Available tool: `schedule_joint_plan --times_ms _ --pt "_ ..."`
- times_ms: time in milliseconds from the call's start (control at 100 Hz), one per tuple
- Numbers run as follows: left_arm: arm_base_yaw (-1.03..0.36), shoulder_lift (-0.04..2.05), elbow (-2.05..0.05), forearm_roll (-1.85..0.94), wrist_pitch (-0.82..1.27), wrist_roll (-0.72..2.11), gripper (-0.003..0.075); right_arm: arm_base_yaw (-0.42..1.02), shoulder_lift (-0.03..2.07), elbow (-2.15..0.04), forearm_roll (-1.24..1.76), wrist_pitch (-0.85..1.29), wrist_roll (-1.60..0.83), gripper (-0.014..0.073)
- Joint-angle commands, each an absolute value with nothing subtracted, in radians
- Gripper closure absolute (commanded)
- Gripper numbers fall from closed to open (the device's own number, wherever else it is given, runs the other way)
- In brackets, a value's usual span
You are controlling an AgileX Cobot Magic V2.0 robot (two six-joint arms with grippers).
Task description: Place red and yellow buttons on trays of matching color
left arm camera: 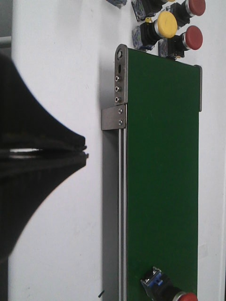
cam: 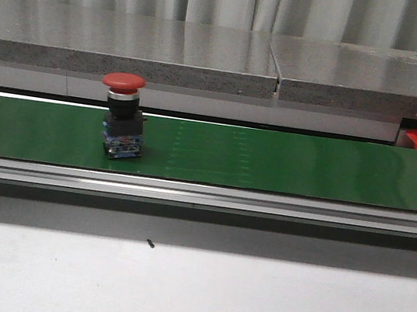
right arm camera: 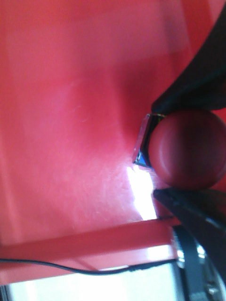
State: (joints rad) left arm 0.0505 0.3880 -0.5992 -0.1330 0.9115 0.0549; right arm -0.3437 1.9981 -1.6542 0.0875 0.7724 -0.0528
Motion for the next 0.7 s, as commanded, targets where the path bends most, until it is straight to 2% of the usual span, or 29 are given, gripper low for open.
schedule_joint_plan --times_ms 0,80,150,220,260,350,570,690 --pt "0.043 0.394 -0.625 -0.149 0.853 0.054 0.0741 -0.35 1.977 -1.717 0.107 0.715 -0.064 0.0421" --pt "0.043 0.394 -0.625 -0.149 0.853 0.054 0.0741 -0.35 2.01 -1.736 0.133 0.72 -0.064 0.0415" --pt "0.043 0.394 -0.625 -0.149 0.853 0.054 0.0741 -0.35 2.027 -1.741 0.154 0.72 -0.064 0.0361" --pt "0.043 0.394 -0.625 -0.149 0.853 0.054 0.0741 -0.35 2.034 -1.741 0.164 0.719 -0.077 0.0246" --pt "0.043 0.394 -0.625 -0.149 0.853 0.054 0.0741 -0.349 2.034 -1.741 0.164 0.719 -0.084 0.0143" --pt "0.043 0.394 -0.625 -0.149 0.853 0.054 0.0741 -0.349 2.026 -1.741 0.164 0.719 -0.084 0.0012" --pt "0.043 0.394 -0.625 -0.149 0.853 0.054 0.0741 -0.349 1.969 -1.741 0.163 0.729 -0.084 0.0075" --pt "0.043 0.394 -0.625 -0.149 0.851 0.054 0.0741 -0.347 1.921 -1.74 0.179 0.776 -0.083 0.0076"
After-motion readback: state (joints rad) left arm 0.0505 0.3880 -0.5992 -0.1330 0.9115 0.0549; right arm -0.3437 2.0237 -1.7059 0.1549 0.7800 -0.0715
